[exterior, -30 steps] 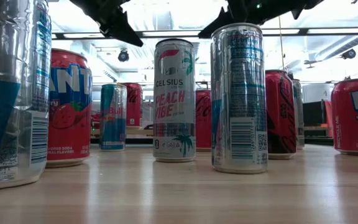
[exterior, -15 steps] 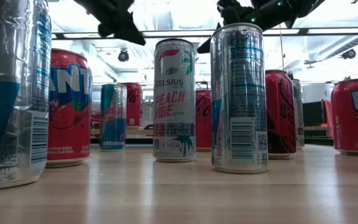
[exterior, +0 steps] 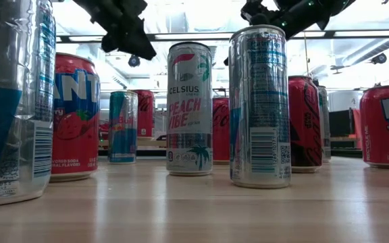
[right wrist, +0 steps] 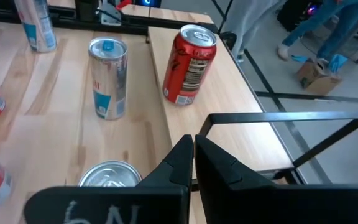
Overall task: Place canned beverage on shelf
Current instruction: Put the red/black soda can on the shelf
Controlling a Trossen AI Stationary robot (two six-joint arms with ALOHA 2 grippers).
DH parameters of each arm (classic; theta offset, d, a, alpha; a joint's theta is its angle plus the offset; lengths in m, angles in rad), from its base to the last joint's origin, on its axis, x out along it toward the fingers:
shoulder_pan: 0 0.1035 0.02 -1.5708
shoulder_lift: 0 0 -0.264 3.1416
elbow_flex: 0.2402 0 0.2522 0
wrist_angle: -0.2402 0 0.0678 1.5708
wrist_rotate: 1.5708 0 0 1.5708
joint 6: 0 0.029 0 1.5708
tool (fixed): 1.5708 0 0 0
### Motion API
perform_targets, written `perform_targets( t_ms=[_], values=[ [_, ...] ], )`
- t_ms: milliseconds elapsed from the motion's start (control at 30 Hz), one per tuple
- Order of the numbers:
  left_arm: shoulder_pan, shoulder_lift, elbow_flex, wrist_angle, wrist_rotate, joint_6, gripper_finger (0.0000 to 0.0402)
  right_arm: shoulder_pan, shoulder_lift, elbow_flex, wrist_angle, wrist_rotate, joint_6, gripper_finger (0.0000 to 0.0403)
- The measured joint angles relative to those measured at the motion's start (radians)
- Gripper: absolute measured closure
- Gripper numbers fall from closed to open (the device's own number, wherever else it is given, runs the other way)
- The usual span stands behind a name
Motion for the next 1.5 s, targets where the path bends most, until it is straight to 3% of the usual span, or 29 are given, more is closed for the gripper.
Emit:
perform_targets(
  t_ms=[100,233,333,433,600,900,1500],
  values=[
    [0.016,0.009,0.000,-0.048,-0.016,-0.011,0.0214,-0.006,-0.001,-0.001,0.000,0.001,0.001,0.0394],
    [0.019,0.030,0.000,-0.097,-0.157,0.011,0.0113,-0.009,-0.002,-0.005,-0.001,0.000,0.001,0.0394],
    [0.019,0.050,0.000,-0.098,-0.165,0.103,0.0047,-0.011,-0.003,-0.007,-0.001,0.001,0.002,0.0394],
    [0.018,0.078,0.000,-0.088,-0.161,0.203,0.0009,-0.014,-0.003,-0.007,0.000,0.001,0.002,0.0394],
    [0.041,0.119,0.000,-0.086,-0.161,0.261,0.0023,-0.016,-0.003,-0.010,-0.001,0.001,0.004,0.0394],
    [0.091,0.155,0.000,-0.080,-0.101,0.248,0.0027,-0.023,-0.003,-0.013,-0.002,0.004,0.004,0.0394],
    [0.136,0.230,-0.003,-0.072,-0.102,0.225,0.0040,-0.025,-0.003,-0.013,-0.008,0.004,0.004,0.0394]
  ],
)
